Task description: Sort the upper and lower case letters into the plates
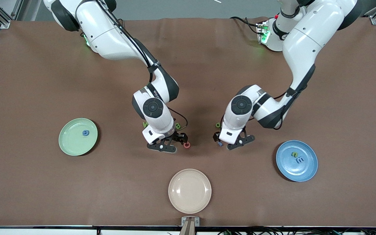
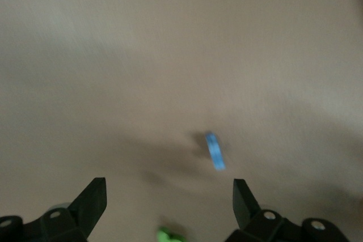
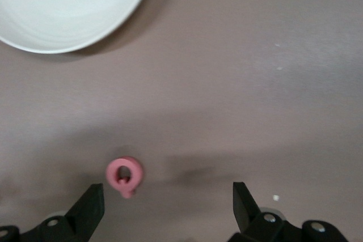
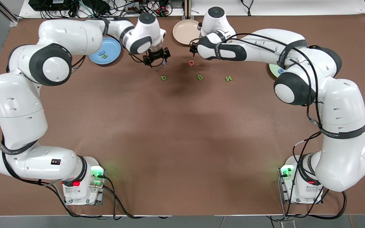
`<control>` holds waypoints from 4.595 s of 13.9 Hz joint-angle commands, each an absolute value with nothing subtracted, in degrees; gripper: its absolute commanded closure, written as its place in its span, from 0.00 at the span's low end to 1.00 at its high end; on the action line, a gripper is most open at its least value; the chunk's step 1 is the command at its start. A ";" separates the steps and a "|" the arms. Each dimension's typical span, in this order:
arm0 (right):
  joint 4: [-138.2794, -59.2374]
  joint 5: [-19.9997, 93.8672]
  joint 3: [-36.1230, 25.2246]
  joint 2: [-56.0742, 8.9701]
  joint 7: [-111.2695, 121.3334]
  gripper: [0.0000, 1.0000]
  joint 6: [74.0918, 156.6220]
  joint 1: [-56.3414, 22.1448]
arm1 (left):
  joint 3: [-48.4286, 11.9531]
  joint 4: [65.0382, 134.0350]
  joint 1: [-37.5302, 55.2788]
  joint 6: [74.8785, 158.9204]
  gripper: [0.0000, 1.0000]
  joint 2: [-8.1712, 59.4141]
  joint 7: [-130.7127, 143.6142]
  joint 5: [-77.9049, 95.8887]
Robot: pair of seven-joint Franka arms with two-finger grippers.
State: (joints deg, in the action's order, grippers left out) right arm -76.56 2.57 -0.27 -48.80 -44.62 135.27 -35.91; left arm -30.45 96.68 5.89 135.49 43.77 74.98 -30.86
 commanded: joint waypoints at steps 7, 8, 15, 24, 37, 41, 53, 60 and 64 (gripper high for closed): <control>-73.92 1.94 -1.49 -53.09 -46.14 0.03 144.76 -40.17 | -30.41 104.68 7.29 140.80 0.34 43.07 85.69 -32.26; -74.09 0.45 -1.58 -53.17 -46.14 0.09 144.84 -40.08 | -30.41 104.85 7.47 140.80 0.44 43.07 86.04 -32.26; -73.83 -2.72 -1.58 -55.54 -46.14 0.29 146.86 -40.25 | -30.15 103.63 4.76 138.70 1.00 39.65 82.20 -32.52; -74.00 -6.50 -1.49 -57.21 -46.05 0.44 148.80 -40.69 | -30.15 98.01 -17.55 131.84 0.92 38.39 33.36 -32.43; -73.66 -9.58 -1.49 -57.83 -45.27 0.85 148.80 -40.17 | -33.22 95.02 -11.45 132.10 0.00 40.86 52.69 -31.55; -73.30 -8.88 -0.79 -54.59 -43.61 0.85 144.87 -36.83 | -32.96 91.15 -2.92 132.10 0.03 44.20 66.23 -31.29; -83.20 -1.78 -0.88 -34.74 -17.97 0.85 114.96 -27.62 | -29.53 85.08 7.38 132.54 0.65 51.76 79.54 -31.29; -99.83 -0.18 -0.79 -25.23 5.32 0.85 116.80 -12.07 | -29.53 84.99 5.72 132.45 0.99 50.72 78.40 -31.99; -105.19 3.69 -0.88 -26.19 22.55 0.85 126.18 -1.43 | -30.32 85.17 -1.12 129.74 1.00 48.78 67.28 -31.64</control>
State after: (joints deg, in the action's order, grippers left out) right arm -100.21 1.65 -2.13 -27.85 15.40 120.90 -6.39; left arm -29.61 84.60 2.49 132.28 50.66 72.97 -31.51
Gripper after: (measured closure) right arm 0.634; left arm 0.903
